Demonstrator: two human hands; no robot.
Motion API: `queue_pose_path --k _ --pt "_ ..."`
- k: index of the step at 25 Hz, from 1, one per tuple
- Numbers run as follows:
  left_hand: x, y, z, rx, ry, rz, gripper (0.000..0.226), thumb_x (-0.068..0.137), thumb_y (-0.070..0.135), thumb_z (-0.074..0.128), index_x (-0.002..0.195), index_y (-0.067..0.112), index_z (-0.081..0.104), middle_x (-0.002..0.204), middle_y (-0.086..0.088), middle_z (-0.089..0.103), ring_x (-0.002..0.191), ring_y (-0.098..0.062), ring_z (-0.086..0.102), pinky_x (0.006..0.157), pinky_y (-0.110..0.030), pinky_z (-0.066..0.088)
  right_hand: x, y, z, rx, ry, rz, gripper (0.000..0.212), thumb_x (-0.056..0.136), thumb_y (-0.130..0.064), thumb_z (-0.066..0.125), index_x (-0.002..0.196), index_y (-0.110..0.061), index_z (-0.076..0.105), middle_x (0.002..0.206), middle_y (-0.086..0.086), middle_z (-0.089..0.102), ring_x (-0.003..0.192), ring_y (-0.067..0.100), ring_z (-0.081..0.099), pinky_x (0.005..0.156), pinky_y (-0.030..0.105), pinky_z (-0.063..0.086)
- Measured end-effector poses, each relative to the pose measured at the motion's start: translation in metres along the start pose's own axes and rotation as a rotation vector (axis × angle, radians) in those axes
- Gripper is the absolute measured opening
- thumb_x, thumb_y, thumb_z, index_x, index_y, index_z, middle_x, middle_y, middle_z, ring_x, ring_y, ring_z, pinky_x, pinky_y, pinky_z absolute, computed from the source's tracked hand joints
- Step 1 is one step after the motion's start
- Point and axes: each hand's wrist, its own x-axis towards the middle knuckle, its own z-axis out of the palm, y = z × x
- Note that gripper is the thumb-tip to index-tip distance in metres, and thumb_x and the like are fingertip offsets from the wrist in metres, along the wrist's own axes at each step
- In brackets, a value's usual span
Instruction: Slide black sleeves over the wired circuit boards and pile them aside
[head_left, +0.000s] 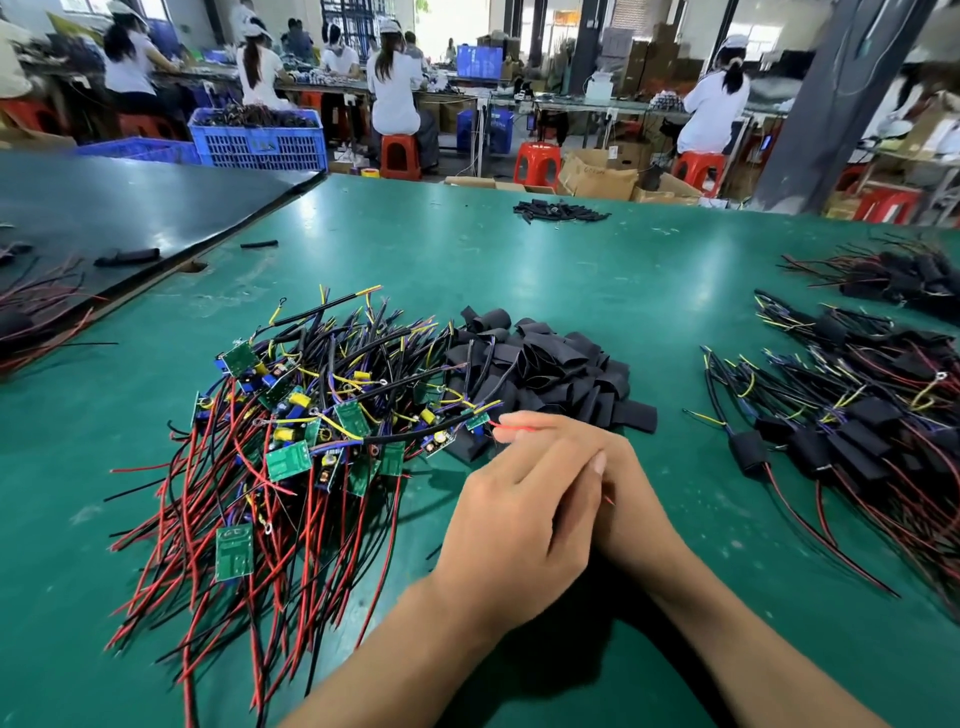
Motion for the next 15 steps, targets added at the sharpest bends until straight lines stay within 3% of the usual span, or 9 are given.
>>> queue_pose_path --k 2,4,6,8,11,15 --pt "0.003 -0.004 -0.003 0.013 0.064 -0.012 0.017 0.096 0.011 0.057 0.106 0.009 0.070 0.102 -0.003 0.065 0.095 -0.018 0.060 0.087 -0.028 0.048 0.005 -0.002 0.002 0.093 0.083 0.095 0.019 0.089 -0.021 0.061 0.101 -0.019 0.076 0.098 0.001 0.076 0.093 0.012 0.070 0.079 0.029 0.056" --pt "0.006 -0.008 -0.010 0.100 0.112 -0.180 0.014 0.095 0.022 0.056 0.102 0.022 0.068 0.092 0.004 0.066 0.086 -0.015 0.061 0.080 -0.029 0.050 0.011 0.000 0.001 0.152 0.158 0.195 0.016 0.098 -0.018 0.061 0.105 -0.021 0.075 0.104 0.007 0.076 0.092 0.021 0.072 0.082 0.038 0.057" --pt "0.008 -0.018 -0.016 0.249 0.008 -0.434 0.012 0.091 0.031 0.055 0.092 0.028 0.066 0.070 0.002 0.066 0.068 -0.023 0.062 0.065 -0.037 0.053 0.014 0.000 -0.003 0.180 0.186 0.212 0.021 0.101 -0.017 0.055 0.108 -0.022 0.075 0.113 0.008 0.074 0.097 0.027 0.073 0.084 0.037 0.058" --pt "0.006 -0.032 -0.020 0.329 -0.111 -0.607 0.012 0.090 0.030 0.056 0.090 0.026 0.067 0.066 -0.002 0.068 0.070 -0.031 0.064 0.066 -0.041 0.053 0.015 -0.004 -0.004 0.210 0.175 0.199 0.022 0.100 -0.023 0.054 0.108 -0.024 0.075 0.117 0.006 0.073 0.100 0.030 0.073 0.083 0.032 0.058" --pt "0.008 -0.039 -0.023 0.255 -0.068 -0.617 0.018 0.091 0.020 0.059 0.105 0.025 0.070 0.088 0.001 0.075 0.085 -0.026 0.069 0.078 -0.039 0.054 0.014 -0.010 -0.005 0.215 0.153 0.185 0.023 0.096 -0.029 0.054 0.107 -0.028 0.075 0.119 0.005 0.073 0.105 0.028 0.072 0.084 0.029 0.057" --pt "0.011 -0.042 -0.022 0.125 0.064 -0.637 0.038 0.092 0.013 0.059 0.130 0.018 0.060 0.108 0.003 0.072 0.095 -0.017 0.069 0.088 -0.032 0.052 0.017 -0.016 -0.012 0.349 0.178 0.209 0.022 0.093 -0.027 0.056 0.100 -0.024 0.076 0.114 0.009 0.074 0.112 0.029 0.069 0.087 0.030 0.056"
